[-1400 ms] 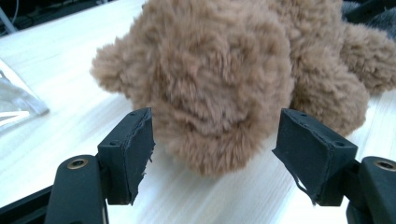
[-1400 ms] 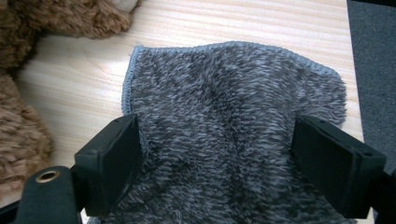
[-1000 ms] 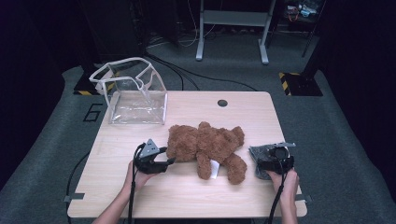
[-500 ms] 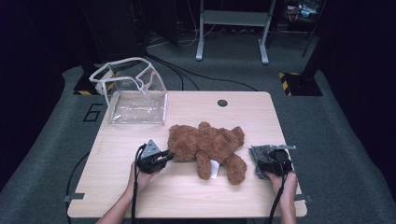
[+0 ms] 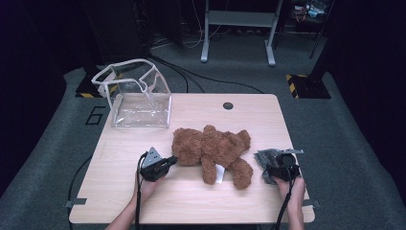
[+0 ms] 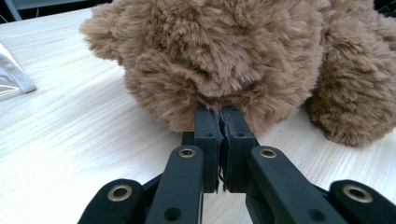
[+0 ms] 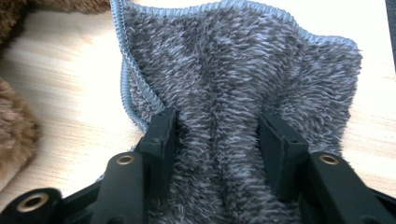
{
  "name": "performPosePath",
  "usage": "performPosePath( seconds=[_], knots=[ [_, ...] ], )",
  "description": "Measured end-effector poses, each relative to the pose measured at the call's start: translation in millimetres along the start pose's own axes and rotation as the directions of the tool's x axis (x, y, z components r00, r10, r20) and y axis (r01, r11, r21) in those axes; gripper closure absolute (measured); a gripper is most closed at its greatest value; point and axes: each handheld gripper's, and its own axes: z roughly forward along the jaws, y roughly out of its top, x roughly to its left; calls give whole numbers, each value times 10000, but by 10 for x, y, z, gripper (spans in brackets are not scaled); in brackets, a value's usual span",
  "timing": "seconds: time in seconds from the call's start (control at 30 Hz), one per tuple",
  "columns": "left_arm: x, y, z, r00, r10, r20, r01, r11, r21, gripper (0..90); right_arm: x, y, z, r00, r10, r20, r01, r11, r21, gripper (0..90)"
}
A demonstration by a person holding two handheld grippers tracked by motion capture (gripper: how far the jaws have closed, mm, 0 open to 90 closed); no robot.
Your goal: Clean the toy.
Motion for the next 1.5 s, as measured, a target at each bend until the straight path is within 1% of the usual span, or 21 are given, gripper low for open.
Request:
performPosePath(
  seconds=[0.1,0.13,0.2,0.27,0.33,0.37,0.43,0.5,0.57,0.6,0.63,0.73,0.8,0.83,0.97,1.07,1.2,1.33,1.43,1.47,1.5],
  knots=[
    [1,9,4,9999,153,-52,-152,9996,248,879,-1,2,-2,10000,-71,-14,71,10000,-15,540],
    [7,11,3,9998,187,-34,-186,9995,270,881,0,3,-8,10000,-69,5,69,10000,-46,588],
    [19,12,-1,9998,198,44,-199,9993,330,882,-5,1,-8,9999,-125,24,125,9999,-103,615],
    [11,1,3,10000,-20,93,18,9996,270,883,-10,-10,-24,10000,-67,1,67,9996,-266,703],
    [22,-13,10,10000,38,65,-39,9999,119,883,-17,-13,-32,10000,-34,-25,33,9994,-356,727],
    [24,-21,11,9999,-72,130,71,9999,76,883,-17,-16,-46,10000,46,-60,-48,9993,-380,743],
    [34,-23,8,9997,-129,229,127,9999,75,883,-28,-15,-62,9999,36,-146,-43,9990,-453,758],
    [36,-29,12,9996,-139,235,138,9999,35,882,-29,-6,-90,9993,119,-350,-137,9985,-523,761],
    [36,-29,12,9996,-133,251,132,9999,46,881,-6,31,-145,9984,144,-556,-187,9968,-775,761],
    [34,-30,14,9996,-135,230,134,9999,30,881,-6,31,-145,9984,144,-556,-187,9968,-775,761],
    [33,-30,13,9997,-112,214,111,9999,41,880,19,69,-187,9984,1,-570,-57,9951,-987,761],
    [31,-30,15,9997,-125,188,124,9999,33,880,58,119,-238,9978,-19,-668,-59,9931,-1167,760],
    [29,-30,17,9998,-117,155,116,9999,35,880,92,176,-295,9969,-234,-753,128,9902,-1388,760],
    [26,-30,17,9997,-144,192,143,9999,80,880,145,244,-370,9954,-419,-865,275,9865,-1617,760],
    [41,-29,23,9992,-258,290,255,9996,105,878,228,334,-462,9931,-591,-1015,389,9808,-1909,760],
    [50,-23,32,9988,-330,358,321,9991,260,877,334,448,-568,9880,-896,-1261,606,9742,-2176,758],
    [54,-14,58,9982,-435,412,414,9979,496,876,492,591,-676,9819,-1395,-1282,1045,9632,-2478,756],
    [55,-12,60,9986,-402,339,384,9979,527,876,695,722,-766,9707,-1970,-1379,1544,9502,-2707,756],
    [46,-13,63,9986,-454,275,440,9978,505,878,841,801,-804,9601,-2334,-1539,1829,9406,-2860,756],
    [51,-12,61,9987,-412,300,395,9978,530,879,898,831,-815,9544,-2518,-1605,1974,9354,-2935,755],
    [54,-12,59,9986,-419,308,402,9978,529,879,936,849,-820,9520,-2559,-1679,2002,9355,-2911,755]
  ],
)
